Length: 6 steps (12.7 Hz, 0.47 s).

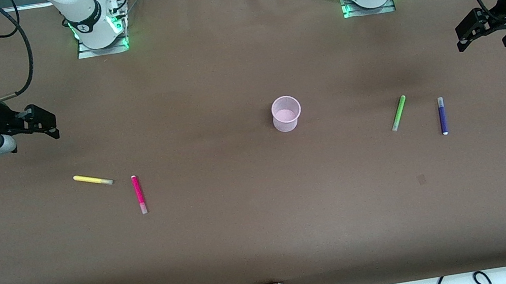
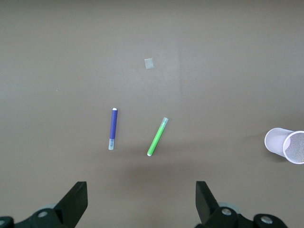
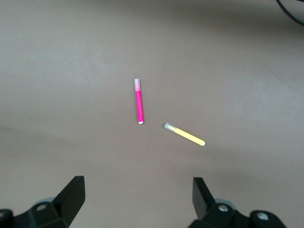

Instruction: Organize pens into pink holder with both arms

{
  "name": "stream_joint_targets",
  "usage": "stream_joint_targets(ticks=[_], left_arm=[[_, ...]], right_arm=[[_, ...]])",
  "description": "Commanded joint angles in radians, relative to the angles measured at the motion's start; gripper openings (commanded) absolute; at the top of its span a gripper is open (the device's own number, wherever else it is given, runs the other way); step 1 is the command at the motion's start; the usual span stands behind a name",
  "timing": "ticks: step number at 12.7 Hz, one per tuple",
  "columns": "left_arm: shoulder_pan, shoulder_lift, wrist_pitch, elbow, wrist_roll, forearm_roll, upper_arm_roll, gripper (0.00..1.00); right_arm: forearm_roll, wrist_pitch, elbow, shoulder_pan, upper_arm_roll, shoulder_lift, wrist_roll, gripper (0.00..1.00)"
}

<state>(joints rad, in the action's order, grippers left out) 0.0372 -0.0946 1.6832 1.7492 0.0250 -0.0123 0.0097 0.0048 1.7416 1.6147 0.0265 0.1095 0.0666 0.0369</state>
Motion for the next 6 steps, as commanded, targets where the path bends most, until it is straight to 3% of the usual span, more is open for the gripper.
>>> stream_joint_targets(ticks=[1, 6], left_arm=[[0.004, 0.015, -0.027, -0.033, -0.008, 0.005, 0.001, 1.00], [0.004, 0.013, -0.031, -0.033, -0.010, 0.005, 0.001, 1.00]], right_arm=[[0.003, 0.033, 0.034, -0.007, 0.012, -0.002, -0.020, 1.00], [-0.009, 0.067, 0.019, 0.003, 0.015, 0.024, -0.006, 1.00]])
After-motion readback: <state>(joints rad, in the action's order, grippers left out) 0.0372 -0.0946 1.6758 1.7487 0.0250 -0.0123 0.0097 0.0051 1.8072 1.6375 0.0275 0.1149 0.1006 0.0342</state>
